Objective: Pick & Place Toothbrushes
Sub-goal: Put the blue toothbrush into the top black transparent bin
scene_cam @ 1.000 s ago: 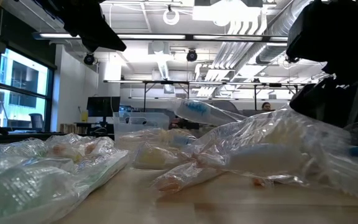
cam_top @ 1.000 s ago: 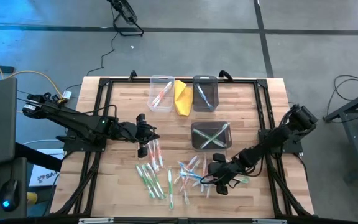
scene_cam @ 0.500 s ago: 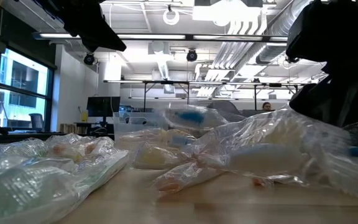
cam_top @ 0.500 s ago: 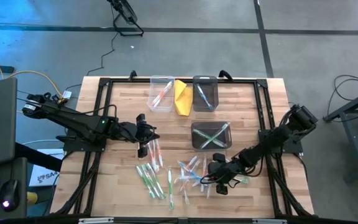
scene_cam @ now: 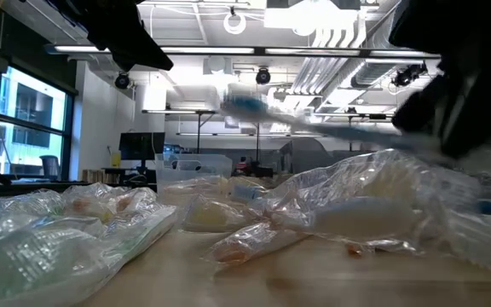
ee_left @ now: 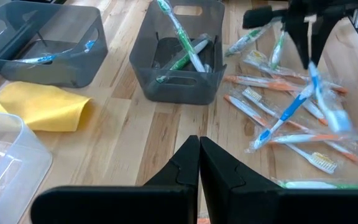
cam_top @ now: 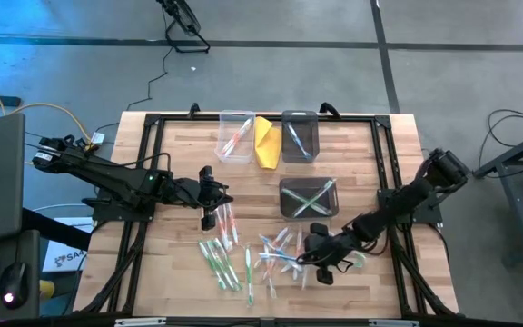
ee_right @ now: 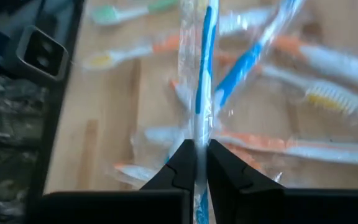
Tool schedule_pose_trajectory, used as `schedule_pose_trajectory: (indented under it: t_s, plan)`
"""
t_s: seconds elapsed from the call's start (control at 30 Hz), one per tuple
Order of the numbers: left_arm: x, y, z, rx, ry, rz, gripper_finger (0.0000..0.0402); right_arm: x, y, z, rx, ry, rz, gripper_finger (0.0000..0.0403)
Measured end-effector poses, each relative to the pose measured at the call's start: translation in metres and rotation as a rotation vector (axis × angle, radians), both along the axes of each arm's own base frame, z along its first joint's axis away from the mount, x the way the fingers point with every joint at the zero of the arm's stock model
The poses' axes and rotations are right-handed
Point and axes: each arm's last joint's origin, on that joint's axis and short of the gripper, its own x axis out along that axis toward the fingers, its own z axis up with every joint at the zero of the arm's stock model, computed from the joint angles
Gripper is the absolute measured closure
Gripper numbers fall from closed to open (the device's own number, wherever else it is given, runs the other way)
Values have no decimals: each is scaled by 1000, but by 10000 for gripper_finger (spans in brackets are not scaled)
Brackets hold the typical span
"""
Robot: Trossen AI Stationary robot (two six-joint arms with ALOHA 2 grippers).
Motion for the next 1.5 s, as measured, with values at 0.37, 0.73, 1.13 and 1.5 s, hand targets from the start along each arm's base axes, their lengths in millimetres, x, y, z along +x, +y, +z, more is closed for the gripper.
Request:
schedule_pose_trajectory:
  t_s: [0.37,0.73,1.13,1.5]
  plan:
    - [0,0,0,0,0,0,391,-19,-31,59,-40,-149,-197,388]
    - [0,0,0,-50,-8,27,391,-32,-83,103,-184,-327,-441,388]
    - [0,1,0,-28,-17,72,391,-24,-160,109,-370,-312,-740,388]
    - [0,4,1,64,-20,126,391,-15,-228,91,-352,-213,-922,388]
